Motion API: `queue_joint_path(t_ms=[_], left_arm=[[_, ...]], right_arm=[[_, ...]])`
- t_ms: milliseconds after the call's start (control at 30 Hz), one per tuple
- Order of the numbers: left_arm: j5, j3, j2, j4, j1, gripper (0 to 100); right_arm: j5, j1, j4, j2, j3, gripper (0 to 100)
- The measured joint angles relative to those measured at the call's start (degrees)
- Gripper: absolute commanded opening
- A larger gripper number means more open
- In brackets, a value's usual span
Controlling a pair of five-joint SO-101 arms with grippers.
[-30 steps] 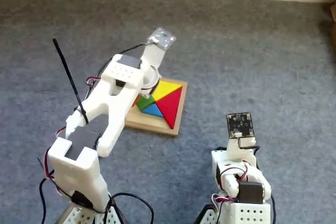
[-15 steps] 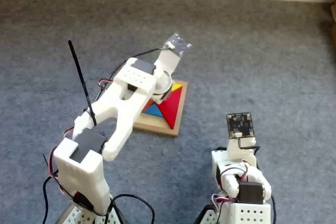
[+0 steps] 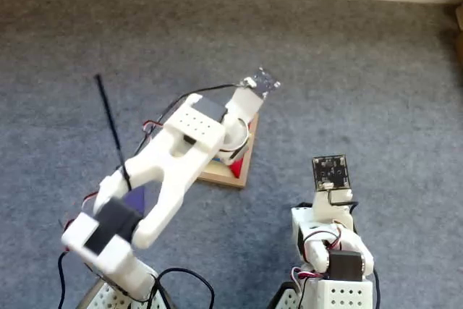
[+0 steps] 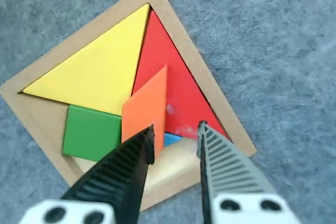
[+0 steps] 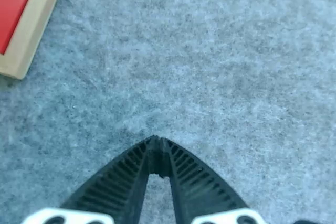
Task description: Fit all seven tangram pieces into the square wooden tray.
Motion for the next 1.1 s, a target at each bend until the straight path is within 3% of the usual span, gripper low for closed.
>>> queue_joint_path(t_ms=[200, 467, 767, 1100], left_arm=[[0.0, 6.24, -7.91, -4.13, -1.41, 15], [0.35, 15.21, -8.88, -23.21, -7.74, 15], [0.35, 24.18, -8.88, -40.79, -8.18, 15], [-2.11, 29.8, -9.05, -43.34, -5.27, 15]], right_arm=[[0.0, 0.0, 0.0, 0.0, 0.0, 1.6], [0.0, 0.0, 0.0, 0.0, 0.0, 1.6], [0.0, 0.0, 0.0, 0.0, 0.0, 1.6], [0.0, 0.0, 0.0, 0.0, 0.0, 1.6]])
